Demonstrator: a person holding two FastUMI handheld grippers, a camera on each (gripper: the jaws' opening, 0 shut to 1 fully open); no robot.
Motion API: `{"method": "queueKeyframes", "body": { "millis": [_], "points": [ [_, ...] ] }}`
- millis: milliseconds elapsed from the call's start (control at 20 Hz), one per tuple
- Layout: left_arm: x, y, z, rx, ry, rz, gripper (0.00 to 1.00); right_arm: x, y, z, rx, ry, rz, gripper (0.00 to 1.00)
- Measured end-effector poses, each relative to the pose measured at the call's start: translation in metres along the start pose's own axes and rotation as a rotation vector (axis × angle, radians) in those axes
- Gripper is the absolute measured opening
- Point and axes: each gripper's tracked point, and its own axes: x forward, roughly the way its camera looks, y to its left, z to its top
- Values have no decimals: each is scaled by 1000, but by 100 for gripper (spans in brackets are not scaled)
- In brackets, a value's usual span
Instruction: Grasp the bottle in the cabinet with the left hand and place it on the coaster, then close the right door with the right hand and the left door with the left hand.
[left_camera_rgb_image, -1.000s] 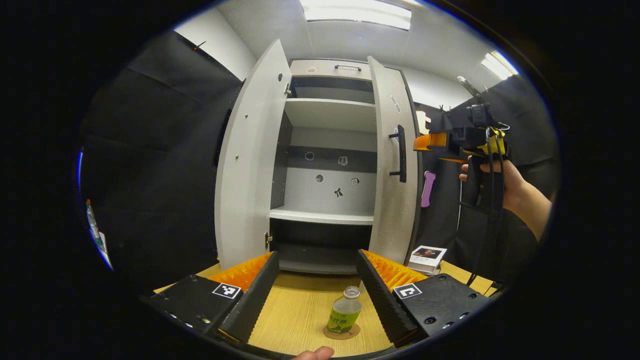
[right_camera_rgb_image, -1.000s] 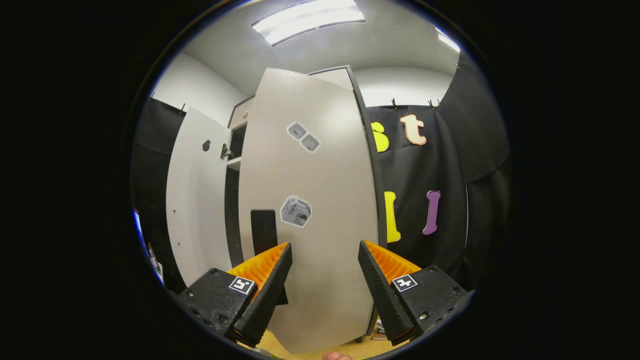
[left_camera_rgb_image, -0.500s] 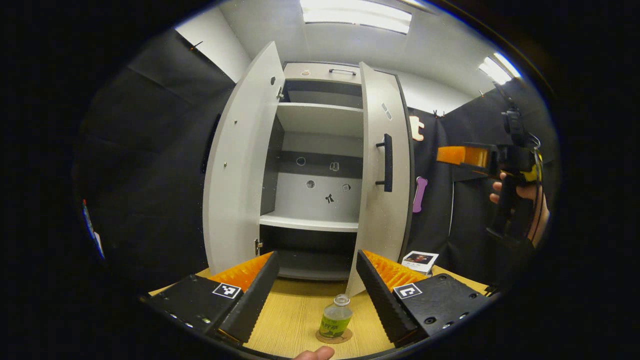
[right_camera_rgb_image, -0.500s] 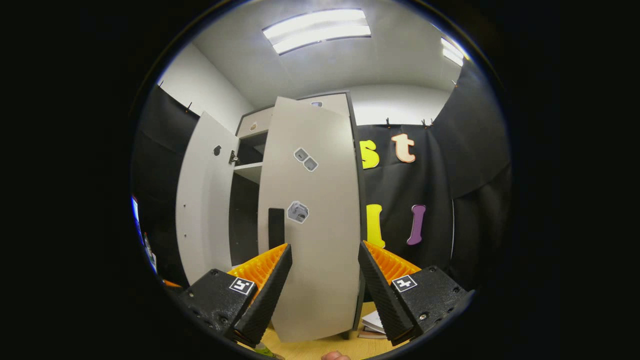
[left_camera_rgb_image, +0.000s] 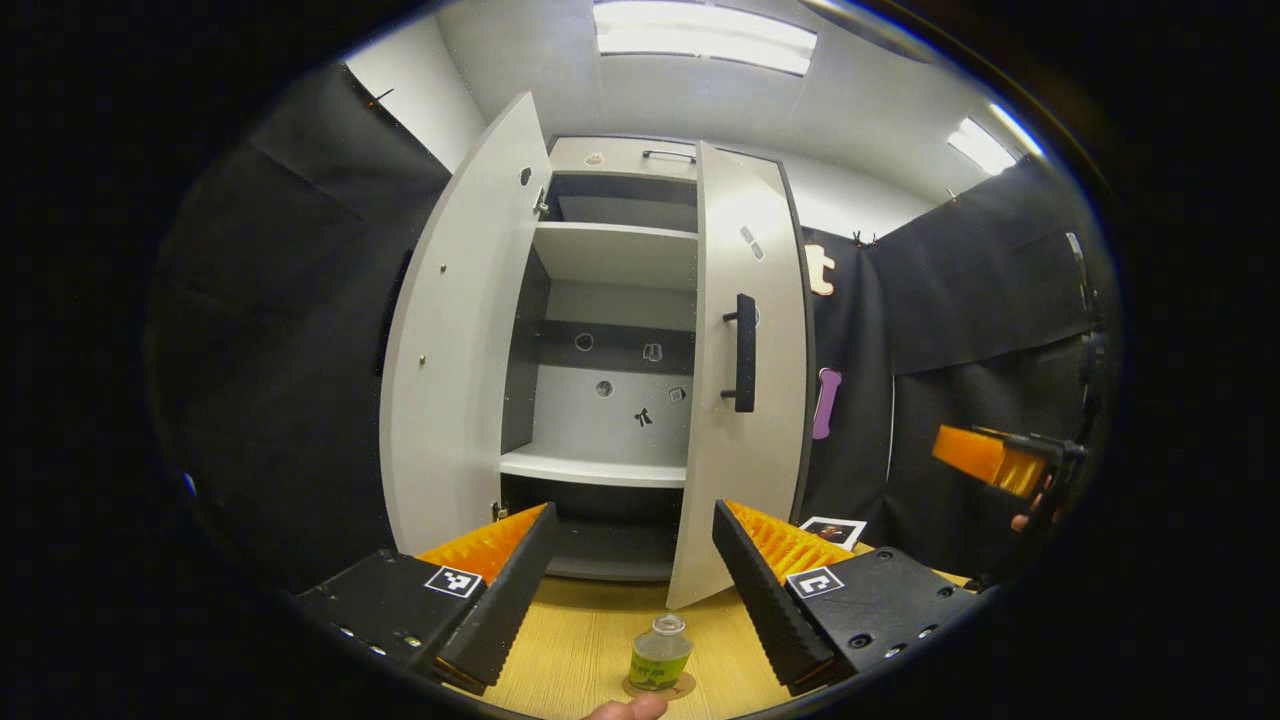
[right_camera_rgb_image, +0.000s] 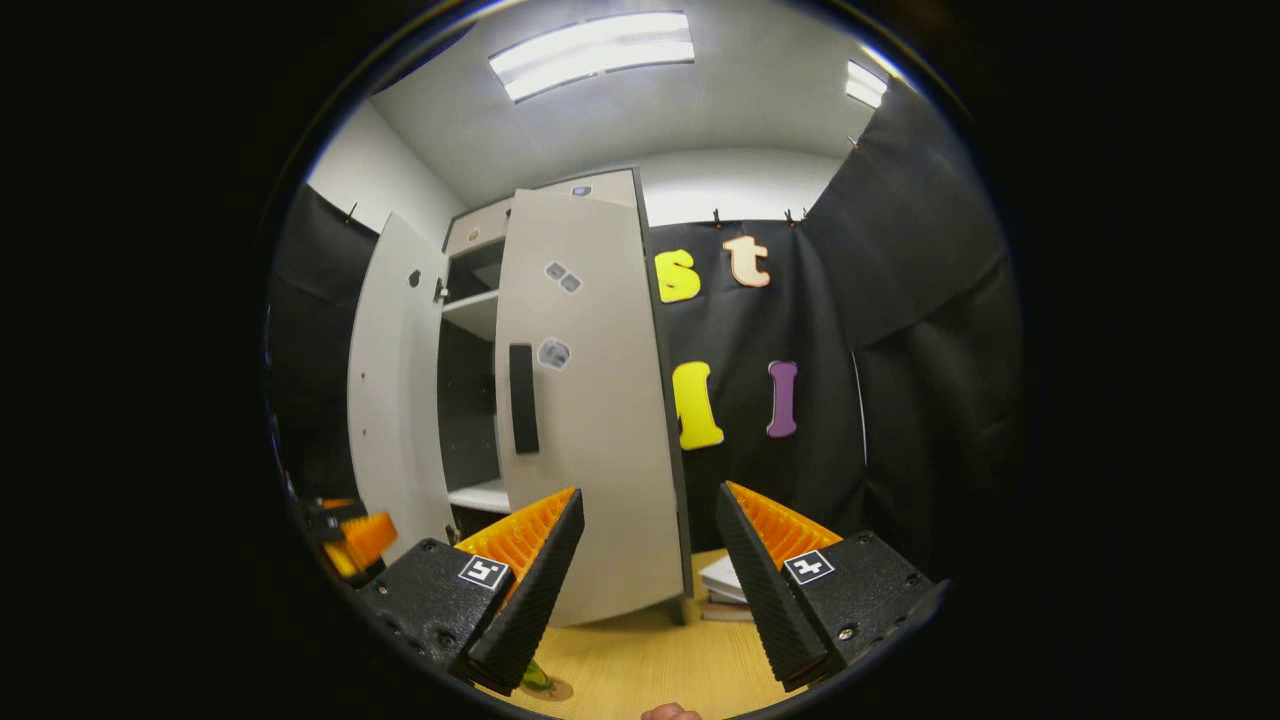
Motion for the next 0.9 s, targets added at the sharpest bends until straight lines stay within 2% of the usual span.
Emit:
{"method": "queueKeyframes", "body": {
  "millis": [50, 150, 200, 250, 400, 500, 550, 600, 650, 700, 800, 900],
  "points": [
    [-1, -2, 0, -13, 4, -6, 94, -4, -1, -10, -6, 19, -2, 82],
    [0, -4, 1, -52, 16, -20, 95, -11, 5, -24, 4, 39, 18, 82],
    [1, -2, 4, -67, 15, -22, 99, -13, 15, -31, 17, 57, 54, 82],
    [1, 3, 12, -85, 2, -19, 99, -16, 24, -36, 29, 74, 83, 82],
    [7, 39, 40, -126, -16, 40, 99, -24, 40, -41, 18, 94, 141, 83],
    [5, 83, 64, -129, -44, 115, 100, -27, 42, -43, -6, 104, 149, 83],
    [6, 112, 81, -124, -77, 169, 95, -28, 40, -43, -6, 110, 154, 83],
    [6, 143, 97, -118, -109, 236, 100, -28, 39, -44, -2, 117, 153, 83],
    [7, 174, 108, -122, -120, 303, 95, -28, 34, -46, 0, 128, 139, 83],
    [5, 197, 115, -135, -127, 346, 95, -28, 30, -50, -1, 145, 124, 83],
    [10, 239, 129, -165, -158, 417, 95, -29, 26, -49, 8, 155, 110, 83],
    [27, 271, 131, -176, -142, 467, 94, -30, 23, -45, 15, 152, 107, 83]
  ]
}}
